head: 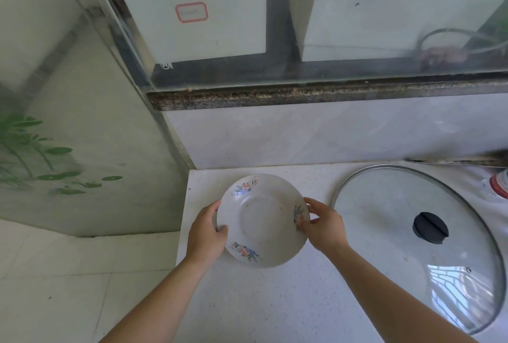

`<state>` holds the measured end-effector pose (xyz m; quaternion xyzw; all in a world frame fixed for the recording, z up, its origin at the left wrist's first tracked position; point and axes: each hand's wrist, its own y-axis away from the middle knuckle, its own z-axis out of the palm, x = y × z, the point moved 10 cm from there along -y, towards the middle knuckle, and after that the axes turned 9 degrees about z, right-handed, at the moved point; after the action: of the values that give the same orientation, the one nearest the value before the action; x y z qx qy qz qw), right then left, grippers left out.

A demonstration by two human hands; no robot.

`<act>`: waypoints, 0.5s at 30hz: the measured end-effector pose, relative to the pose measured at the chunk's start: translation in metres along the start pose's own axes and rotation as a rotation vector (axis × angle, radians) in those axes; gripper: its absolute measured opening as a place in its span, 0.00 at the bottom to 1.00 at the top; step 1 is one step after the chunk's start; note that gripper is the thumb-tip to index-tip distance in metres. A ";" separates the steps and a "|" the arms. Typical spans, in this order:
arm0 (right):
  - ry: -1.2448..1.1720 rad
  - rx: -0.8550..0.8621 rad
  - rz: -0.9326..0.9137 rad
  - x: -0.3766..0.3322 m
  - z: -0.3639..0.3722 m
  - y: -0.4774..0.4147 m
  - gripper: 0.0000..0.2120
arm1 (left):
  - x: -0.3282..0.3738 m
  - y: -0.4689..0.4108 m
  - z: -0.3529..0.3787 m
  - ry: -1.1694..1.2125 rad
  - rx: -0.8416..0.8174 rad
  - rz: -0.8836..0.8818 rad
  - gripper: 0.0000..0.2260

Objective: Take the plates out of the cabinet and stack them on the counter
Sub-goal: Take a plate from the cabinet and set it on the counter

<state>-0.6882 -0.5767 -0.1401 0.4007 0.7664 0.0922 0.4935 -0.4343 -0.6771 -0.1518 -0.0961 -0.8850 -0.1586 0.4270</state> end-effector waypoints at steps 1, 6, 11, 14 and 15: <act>0.004 -0.004 0.002 -0.002 0.001 -0.004 0.18 | -0.001 -0.004 -0.001 0.001 0.001 0.002 0.25; 0.028 -0.014 0.011 -0.010 0.009 -0.019 0.19 | -0.006 -0.022 -0.005 -0.014 0.002 0.012 0.25; 0.020 -0.007 0.022 -0.014 0.012 -0.030 0.19 | -0.009 -0.038 -0.007 -0.007 0.010 0.033 0.25; 0.006 -0.005 0.034 -0.015 0.012 -0.035 0.19 | -0.008 -0.044 -0.006 -0.012 0.006 0.048 0.25; 0.009 -0.004 0.034 -0.015 0.013 -0.036 0.19 | -0.008 -0.045 -0.006 -0.014 0.004 0.049 0.25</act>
<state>-0.6938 -0.6147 -0.1557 0.4124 0.7615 0.1038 0.4891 -0.4388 -0.7217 -0.1634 -0.1182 -0.8857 -0.1458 0.4247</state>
